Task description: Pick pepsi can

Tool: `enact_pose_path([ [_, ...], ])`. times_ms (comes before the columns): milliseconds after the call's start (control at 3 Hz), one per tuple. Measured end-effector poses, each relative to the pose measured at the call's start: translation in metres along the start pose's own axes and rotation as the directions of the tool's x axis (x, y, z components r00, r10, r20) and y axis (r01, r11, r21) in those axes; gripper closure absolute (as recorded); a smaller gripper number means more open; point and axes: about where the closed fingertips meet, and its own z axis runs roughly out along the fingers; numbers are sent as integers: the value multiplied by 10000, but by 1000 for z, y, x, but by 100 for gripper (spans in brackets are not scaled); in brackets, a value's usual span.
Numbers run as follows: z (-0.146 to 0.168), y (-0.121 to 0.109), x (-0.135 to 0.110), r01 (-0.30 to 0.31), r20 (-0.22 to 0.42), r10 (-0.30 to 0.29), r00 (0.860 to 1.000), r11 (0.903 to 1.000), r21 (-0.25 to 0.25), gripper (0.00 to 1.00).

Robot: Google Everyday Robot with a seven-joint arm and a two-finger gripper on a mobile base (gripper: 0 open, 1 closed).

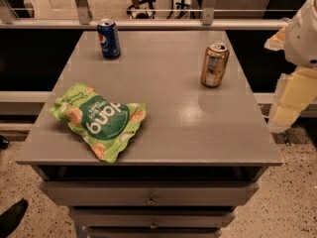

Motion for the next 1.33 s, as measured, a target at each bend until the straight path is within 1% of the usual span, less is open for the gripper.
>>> enact_pose_path([
  [333,0,-2,-3,-1,89,0,10000,10000,73,0],
  [667,13,-19,-24,-16,839,-15,9965,9993,360,0],
  [1000,37,-66,-74,-50,1966,-116,9804,9965,838,0],
  [1333,63,-126,-135,-273,3310,-177,9435,9910,1310,0],
])
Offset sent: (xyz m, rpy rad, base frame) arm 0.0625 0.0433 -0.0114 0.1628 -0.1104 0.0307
